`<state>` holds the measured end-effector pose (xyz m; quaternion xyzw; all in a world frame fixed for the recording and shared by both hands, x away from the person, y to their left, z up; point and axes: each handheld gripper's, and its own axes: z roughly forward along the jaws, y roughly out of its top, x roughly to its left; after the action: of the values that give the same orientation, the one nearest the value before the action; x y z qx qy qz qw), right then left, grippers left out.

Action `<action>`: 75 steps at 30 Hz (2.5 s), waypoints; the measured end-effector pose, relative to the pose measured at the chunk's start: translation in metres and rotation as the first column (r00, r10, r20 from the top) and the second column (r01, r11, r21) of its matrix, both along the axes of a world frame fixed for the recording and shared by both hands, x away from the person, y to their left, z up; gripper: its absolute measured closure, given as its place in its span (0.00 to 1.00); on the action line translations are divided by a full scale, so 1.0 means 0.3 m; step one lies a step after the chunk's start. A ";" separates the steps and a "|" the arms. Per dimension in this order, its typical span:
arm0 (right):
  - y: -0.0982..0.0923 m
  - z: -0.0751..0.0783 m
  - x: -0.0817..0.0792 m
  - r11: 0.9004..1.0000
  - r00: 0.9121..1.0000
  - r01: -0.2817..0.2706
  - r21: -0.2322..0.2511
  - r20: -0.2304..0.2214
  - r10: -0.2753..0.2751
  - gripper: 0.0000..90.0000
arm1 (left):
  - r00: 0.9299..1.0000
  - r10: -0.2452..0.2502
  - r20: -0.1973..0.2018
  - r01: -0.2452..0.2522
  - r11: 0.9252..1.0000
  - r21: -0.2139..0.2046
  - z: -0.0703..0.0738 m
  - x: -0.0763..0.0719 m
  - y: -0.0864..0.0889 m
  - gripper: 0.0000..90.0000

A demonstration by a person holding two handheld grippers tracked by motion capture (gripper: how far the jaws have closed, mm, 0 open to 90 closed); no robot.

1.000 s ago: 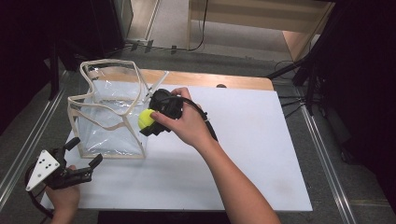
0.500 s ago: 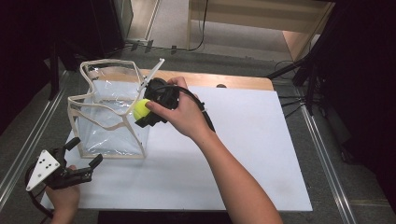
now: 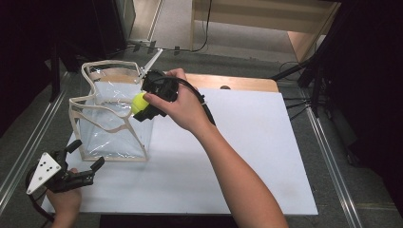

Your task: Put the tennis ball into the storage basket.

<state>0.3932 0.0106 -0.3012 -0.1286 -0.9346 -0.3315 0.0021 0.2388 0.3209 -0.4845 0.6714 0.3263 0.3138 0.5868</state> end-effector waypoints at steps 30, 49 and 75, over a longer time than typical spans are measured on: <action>0.112 0.089 0.053 0.999 0.999 -0.038 0.008 0.034 0.038 0.27 | 1.000 -0.002 0.002 0.002 1.000 -0.007 0.000 0.000 0.002 0.06; 0.200 0.070 0.077 0.998 0.998 -0.061 -0.012 0.019 0.061 0.27 | 1.000 -0.003 0.002 0.003 1.000 -0.010 0.000 0.001 0.003 0.06; 0.204 -0.013 0.108 0.993 1.000 -0.026 -0.112 -0.005 0.026 0.26 | 1.000 -0.004 0.004 0.004 1.000 -0.012 0.000 0.002 0.002 0.06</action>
<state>0.4257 0.0716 -0.3051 -0.1170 -0.9534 -0.2782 0.0011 0.2393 0.3215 -0.4845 0.6679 0.3258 0.3119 0.5920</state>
